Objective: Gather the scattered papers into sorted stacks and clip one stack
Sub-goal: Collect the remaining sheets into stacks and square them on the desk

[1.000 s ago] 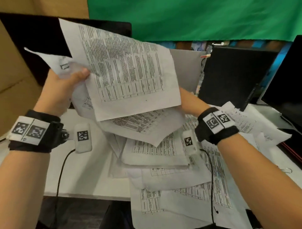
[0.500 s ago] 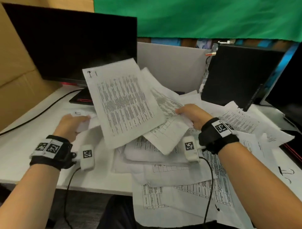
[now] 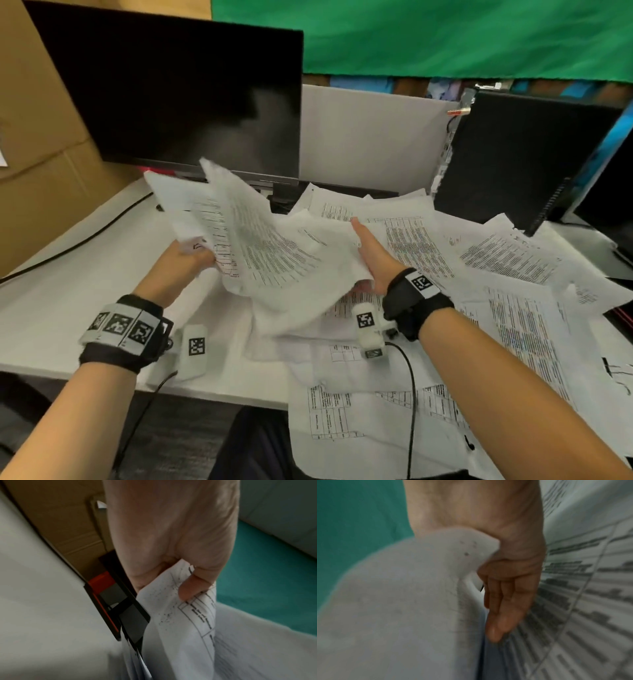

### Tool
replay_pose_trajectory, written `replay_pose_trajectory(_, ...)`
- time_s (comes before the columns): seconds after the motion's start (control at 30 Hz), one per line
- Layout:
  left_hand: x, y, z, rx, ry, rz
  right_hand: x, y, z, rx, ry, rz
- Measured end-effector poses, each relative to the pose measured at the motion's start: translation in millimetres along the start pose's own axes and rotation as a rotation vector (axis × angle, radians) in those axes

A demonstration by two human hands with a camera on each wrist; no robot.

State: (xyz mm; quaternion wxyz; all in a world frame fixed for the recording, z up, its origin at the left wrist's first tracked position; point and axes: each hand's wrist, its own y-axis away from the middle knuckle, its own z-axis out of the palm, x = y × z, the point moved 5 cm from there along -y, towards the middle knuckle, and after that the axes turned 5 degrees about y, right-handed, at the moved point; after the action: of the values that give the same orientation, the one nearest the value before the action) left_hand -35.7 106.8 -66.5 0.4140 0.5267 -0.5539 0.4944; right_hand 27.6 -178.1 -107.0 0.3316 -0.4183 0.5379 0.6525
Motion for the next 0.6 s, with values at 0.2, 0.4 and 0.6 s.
replay_pose_trajectory(0.2, 25, -5, -13, 0.02, -0.256, 0.119, -2, -25, 7, 0.053, 0.439, 0.013)
replay_pose_trajectory(0.4, 116, -19, -64, 0.082, 0.19, 0.366, -20, -13, -29, 0.246, 0.264, -0.264)
replay_pose_trajectory(0.6, 147, -51, -28, -0.074, 0.63, 0.24, -23, 3, -66, 0.326, 0.202, -0.314)
